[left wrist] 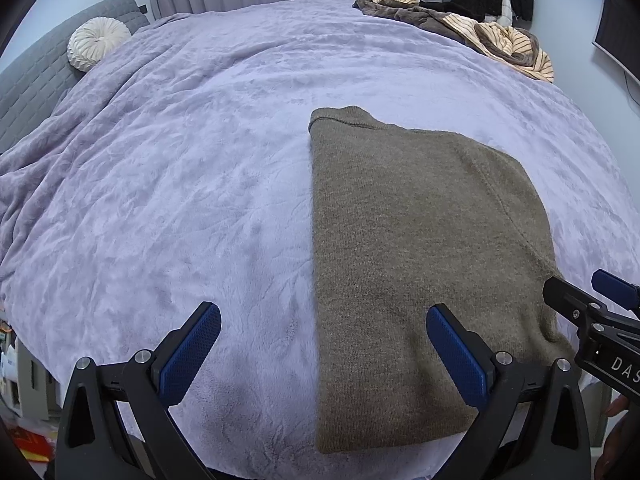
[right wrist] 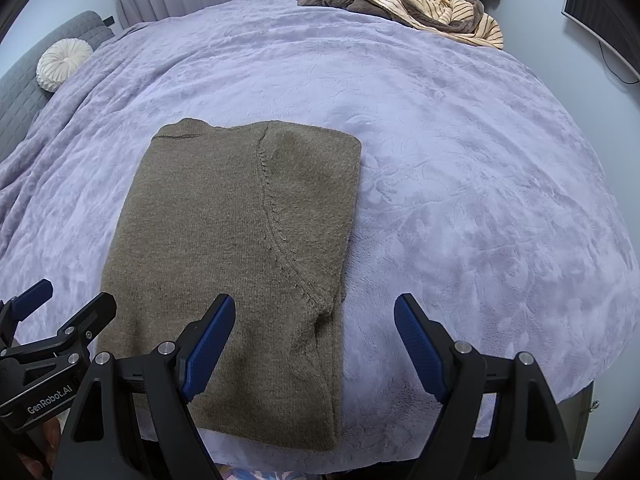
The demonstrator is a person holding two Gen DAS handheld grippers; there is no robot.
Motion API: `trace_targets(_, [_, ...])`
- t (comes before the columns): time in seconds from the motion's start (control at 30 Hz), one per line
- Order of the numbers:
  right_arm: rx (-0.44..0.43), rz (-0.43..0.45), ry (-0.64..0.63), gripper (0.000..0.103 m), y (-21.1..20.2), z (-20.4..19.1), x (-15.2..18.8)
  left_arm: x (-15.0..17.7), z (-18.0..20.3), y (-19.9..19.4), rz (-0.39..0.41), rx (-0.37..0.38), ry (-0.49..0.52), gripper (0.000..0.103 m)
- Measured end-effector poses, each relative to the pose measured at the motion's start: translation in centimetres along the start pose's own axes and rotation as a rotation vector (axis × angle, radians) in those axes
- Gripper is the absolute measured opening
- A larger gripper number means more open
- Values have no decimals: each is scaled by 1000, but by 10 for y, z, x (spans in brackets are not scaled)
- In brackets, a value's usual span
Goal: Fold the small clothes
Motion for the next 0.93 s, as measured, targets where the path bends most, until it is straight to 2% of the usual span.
trace_targets(0.3, [4, 2, -3, 84, -1, -1, -1, -1, 1, 0, 0, 10, -1, 103])
trace_targets(0.5, [5, 0, -7, 84, -3, -4, -1, -5, 2, -5, 17, 52, -8, 103])
trace_targets(0.67, [7, -1, -7, 84, -2, -5, -1, -6, 2, -5, 23, 32, 0, 103])
trace_targets(0.77, [7, -1, -8, 84, -2, -5, -1, -7, 1, -5, 20, 44, -12, 103])
trace_targets(0.93, [10, -2, -14, 84, 0, -5, -1, -8, 3, -10, 51, 67, 2, 103])
Point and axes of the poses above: each gripper's, at about its wrist camera, not at the fingertips, and y roughly the way its jaws point, z to its right, x to its underside, the point moved 5 cm from there along y, roughly the way its jaws point, and after that the axes turned 9 degrees about -y, right-handed, at the moved point
